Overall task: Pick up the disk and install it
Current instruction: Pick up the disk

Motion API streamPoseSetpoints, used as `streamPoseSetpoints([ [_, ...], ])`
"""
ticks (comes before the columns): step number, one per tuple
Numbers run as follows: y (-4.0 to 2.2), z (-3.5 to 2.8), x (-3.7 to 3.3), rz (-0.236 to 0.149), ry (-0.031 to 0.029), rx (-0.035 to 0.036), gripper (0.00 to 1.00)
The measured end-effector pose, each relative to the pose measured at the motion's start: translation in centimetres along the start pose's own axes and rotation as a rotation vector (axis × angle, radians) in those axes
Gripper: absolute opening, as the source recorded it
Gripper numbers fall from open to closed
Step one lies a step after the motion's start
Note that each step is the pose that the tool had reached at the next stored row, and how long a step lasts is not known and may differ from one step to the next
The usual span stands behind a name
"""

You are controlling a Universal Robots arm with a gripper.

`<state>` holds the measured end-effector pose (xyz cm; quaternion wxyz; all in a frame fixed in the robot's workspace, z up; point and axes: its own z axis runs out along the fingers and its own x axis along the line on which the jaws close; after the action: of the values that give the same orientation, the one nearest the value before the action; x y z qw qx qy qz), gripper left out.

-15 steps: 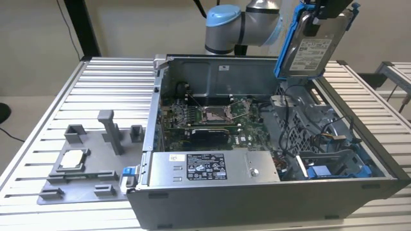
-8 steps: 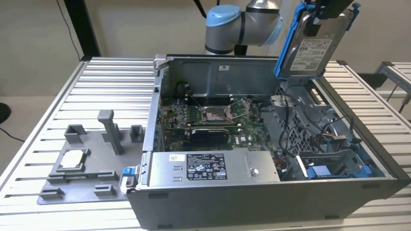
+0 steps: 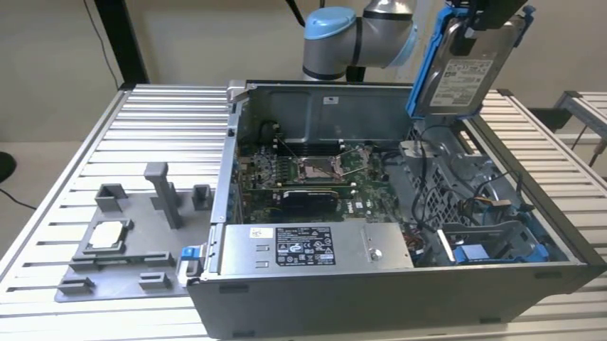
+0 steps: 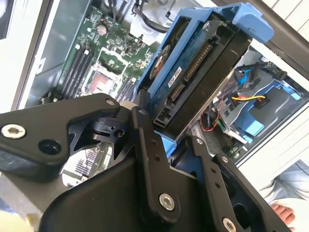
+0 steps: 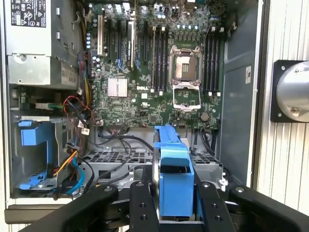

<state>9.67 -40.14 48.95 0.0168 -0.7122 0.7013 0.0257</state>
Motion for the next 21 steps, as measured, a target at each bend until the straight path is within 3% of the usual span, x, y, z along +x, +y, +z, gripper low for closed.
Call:
streamPoseSetpoints([
  [15, 0.03, -0.23, 3.46, 0.0, -0.0025, 0.0001, 0.0],
  [21, 0.04, -1.07, 3.95, 0.0, -0.0066, 0.0002, 0.0],
])
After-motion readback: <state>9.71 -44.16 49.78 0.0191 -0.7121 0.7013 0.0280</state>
